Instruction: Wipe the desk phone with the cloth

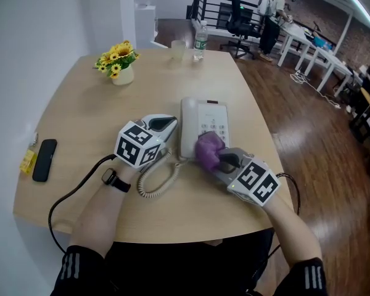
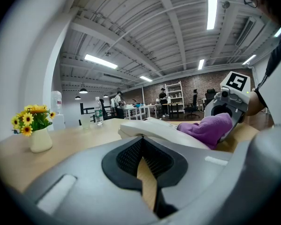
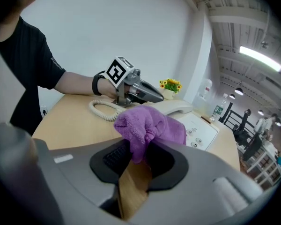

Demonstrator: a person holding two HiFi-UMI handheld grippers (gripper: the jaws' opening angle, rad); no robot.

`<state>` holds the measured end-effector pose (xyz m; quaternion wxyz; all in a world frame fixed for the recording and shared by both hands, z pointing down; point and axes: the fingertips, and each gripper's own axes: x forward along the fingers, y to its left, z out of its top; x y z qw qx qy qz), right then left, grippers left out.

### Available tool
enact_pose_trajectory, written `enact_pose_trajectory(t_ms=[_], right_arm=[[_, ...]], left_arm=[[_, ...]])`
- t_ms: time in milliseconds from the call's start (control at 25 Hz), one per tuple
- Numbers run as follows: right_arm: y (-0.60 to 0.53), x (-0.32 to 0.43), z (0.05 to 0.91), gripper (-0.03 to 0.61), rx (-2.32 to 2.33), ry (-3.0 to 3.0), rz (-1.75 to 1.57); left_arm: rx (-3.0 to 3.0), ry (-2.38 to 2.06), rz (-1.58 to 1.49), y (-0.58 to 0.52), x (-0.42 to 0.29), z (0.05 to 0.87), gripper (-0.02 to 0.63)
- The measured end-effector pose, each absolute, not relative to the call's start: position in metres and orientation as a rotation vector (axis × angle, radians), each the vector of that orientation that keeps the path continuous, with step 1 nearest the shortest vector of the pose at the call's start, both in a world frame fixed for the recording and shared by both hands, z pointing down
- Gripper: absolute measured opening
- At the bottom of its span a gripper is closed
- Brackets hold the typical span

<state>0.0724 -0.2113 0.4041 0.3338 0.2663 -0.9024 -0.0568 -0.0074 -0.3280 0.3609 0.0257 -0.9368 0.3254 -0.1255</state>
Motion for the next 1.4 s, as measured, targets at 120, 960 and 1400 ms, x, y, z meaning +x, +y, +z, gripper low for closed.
enact_pose_trajectory(t_ms=[120,960,1400], right_arm=[[-0.205,0.074,0.4,0.103,0.677,-2.374,-0.149],[-0.22,0.121,0.401,0.101,0.797,-2.41,-0.067],[-0.221,0.169,0.405,0.098,0.932,-2.348,-0.003]], left_arm=[[-2.898,1.003,-0.388,-0.328,-0.007,0.361,-0.006],[-2.896,1.006,-0.388,-0.328,-0.006,0.361,-0.006],[-2.891,1.005,-0.39,-0.328,-0.007,0.362,-0.006]])
